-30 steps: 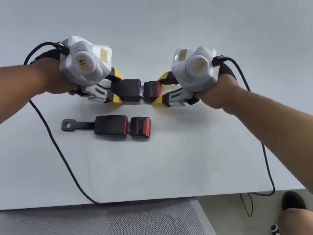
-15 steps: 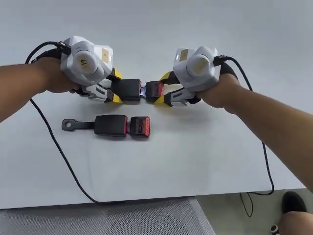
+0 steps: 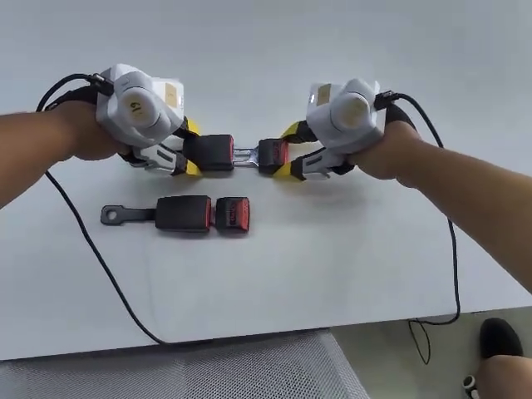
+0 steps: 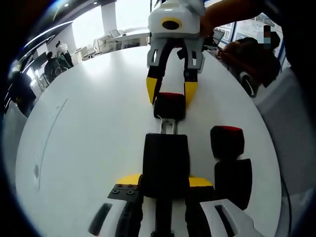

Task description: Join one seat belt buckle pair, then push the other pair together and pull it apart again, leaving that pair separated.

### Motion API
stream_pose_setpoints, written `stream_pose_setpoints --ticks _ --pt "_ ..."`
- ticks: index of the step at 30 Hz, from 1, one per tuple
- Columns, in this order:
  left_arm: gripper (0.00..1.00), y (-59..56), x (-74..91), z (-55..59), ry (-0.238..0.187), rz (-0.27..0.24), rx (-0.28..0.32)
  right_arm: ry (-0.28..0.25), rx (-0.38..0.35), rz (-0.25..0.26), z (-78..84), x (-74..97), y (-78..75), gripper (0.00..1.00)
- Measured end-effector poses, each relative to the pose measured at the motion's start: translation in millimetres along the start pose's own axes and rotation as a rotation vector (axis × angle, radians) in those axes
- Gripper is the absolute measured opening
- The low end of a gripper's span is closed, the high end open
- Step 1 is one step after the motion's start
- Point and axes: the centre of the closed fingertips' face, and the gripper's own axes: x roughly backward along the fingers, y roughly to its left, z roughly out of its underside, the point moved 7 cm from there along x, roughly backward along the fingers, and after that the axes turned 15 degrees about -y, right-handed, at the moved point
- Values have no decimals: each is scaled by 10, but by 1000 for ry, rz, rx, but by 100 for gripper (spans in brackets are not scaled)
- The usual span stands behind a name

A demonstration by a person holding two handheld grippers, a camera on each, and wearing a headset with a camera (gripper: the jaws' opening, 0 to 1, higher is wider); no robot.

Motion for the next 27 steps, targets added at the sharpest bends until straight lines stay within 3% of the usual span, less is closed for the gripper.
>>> stream_pose_setpoints --ticks 10,18,27 --pt "33 -6 -4 -3 4 -1 2 2 -7 40 199 311 3 34" --pt "33 -11 -7 6 -3 -5 4 16 -14 38 370 534 -16 34" --pt "34 -23 -3 4 -1 -7 6 52 -38 53 460 668 -81 34"
